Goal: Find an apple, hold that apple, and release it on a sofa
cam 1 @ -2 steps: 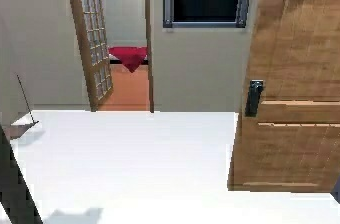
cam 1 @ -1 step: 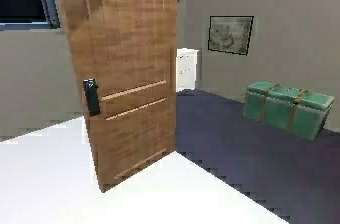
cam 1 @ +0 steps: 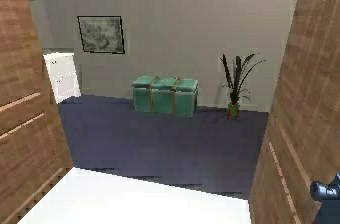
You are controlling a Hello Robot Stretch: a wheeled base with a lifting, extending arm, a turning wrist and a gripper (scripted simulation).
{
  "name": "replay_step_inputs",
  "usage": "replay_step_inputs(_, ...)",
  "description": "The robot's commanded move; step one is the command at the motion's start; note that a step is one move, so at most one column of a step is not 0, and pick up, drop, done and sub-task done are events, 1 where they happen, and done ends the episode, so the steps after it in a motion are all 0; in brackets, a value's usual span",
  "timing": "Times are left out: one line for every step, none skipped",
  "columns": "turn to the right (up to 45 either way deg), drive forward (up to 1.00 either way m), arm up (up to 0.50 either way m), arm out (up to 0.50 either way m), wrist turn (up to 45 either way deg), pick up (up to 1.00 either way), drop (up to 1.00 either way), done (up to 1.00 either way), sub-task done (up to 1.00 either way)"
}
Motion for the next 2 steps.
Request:
replay_step_inputs(0.0,0.30,0.00,0.00,0.0,0.00,0.00,0.00,0.00)
replay_step_inputs(12.0,0.00,0.00,0.00,0.0,0.00,0.00,0.00,0.00)
